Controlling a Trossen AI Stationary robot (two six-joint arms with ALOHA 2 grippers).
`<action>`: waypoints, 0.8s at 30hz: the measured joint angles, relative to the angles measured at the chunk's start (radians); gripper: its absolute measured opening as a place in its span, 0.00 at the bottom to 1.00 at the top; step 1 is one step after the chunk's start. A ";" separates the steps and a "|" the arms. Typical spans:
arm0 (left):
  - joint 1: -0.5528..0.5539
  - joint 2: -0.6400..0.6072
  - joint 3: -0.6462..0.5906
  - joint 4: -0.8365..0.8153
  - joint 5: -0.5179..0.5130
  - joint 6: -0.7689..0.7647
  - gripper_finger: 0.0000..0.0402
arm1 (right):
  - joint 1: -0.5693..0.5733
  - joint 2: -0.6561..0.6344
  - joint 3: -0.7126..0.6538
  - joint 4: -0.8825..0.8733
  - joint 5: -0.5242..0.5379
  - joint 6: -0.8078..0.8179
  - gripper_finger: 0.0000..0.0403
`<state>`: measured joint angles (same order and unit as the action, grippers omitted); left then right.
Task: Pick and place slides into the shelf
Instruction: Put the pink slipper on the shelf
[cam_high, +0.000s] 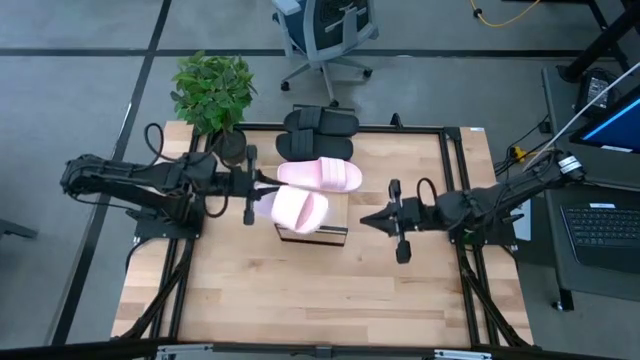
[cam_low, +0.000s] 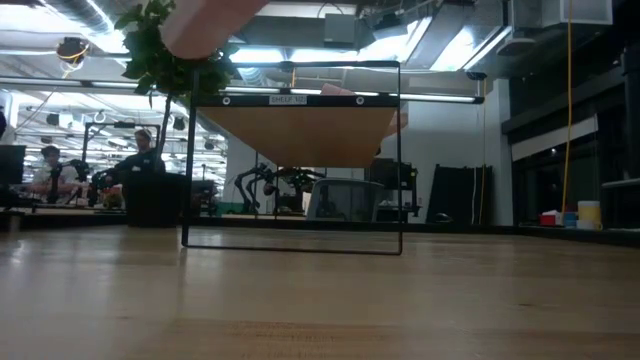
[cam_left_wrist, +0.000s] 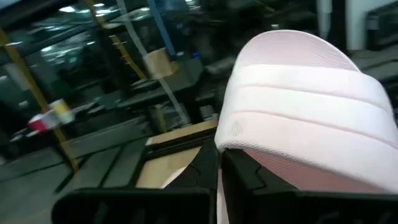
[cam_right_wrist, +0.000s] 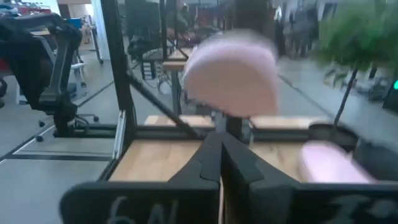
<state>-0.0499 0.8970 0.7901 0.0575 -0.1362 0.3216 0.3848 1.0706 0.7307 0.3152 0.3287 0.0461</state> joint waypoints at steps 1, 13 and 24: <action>0.008 0.000 0.007 -0.012 0.024 0.005 0.00 | -0.006 0.000 0.028 -0.018 0.000 -0.018 0.01; 0.101 0.161 0.233 -0.279 0.098 -0.042 0.00 | -0.103 0.022 0.390 -0.606 0.001 0.001 0.01; 0.185 0.258 0.245 -0.277 0.147 -0.078 0.00 | -0.121 0.013 0.418 -0.720 0.000 -0.001 0.01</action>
<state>0.1351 1.1552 1.0348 -0.2199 0.0111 0.2434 0.2637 1.0832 1.1484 -0.4050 0.3283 0.0449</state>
